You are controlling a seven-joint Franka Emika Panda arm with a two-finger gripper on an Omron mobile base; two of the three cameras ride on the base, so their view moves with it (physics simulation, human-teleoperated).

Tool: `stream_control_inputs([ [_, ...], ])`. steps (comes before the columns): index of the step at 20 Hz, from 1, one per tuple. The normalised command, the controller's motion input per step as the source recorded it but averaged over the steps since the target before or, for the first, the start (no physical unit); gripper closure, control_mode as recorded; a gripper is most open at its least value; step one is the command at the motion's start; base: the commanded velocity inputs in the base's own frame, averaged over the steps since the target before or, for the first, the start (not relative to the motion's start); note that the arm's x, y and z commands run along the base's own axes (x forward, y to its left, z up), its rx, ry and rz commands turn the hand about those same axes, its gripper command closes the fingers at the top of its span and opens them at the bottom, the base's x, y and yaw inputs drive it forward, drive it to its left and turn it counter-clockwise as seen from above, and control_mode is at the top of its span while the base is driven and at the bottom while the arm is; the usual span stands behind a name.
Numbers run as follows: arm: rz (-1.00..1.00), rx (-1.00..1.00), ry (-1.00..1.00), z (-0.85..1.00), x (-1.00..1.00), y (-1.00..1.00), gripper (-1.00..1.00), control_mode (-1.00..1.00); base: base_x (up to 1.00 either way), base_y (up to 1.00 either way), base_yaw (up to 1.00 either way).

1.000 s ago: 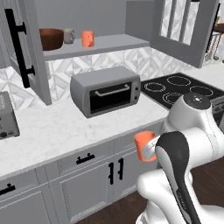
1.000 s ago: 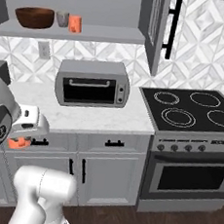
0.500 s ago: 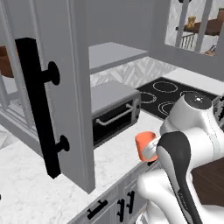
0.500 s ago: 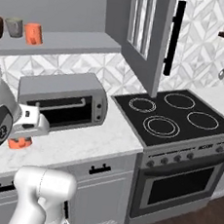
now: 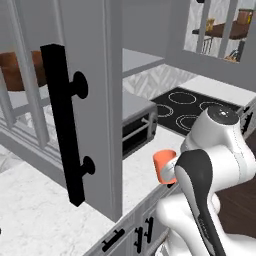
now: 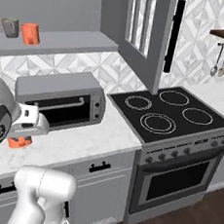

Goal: Gather all objects into one cabinet and sort the glasses and bowls to opposite sides.

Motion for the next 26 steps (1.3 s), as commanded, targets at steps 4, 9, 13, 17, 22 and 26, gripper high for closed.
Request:
stream_control_inputs([
  [4,0.00,0.00,0.00,0.00,0.00,0.00,1.00,1.00,-0.02,-0.02,0.36],
  [9,0.00,0.00,0.00,0.00,0.00,0.00,1.00,1.00,-0.10,0.03,0.69],
  [13,0.00,0.00,0.00,0.00,0.00,0.00,1.00,1.00,0.00,0.19,0.13],
  [17,0.00,0.00,0.00,0.00,0.00,0.00,1.00,1.00,0.17,-0.02,0.06],
  [22,0.00,0.00,0.00,0.00,0.00,0.00,1.00,1.00,0.75,0.03,0.00],
  [26,0.00,0.00,0.00,0.00,0.00,0.00,1.00,1.00,0.19,0.13,0.00],
])
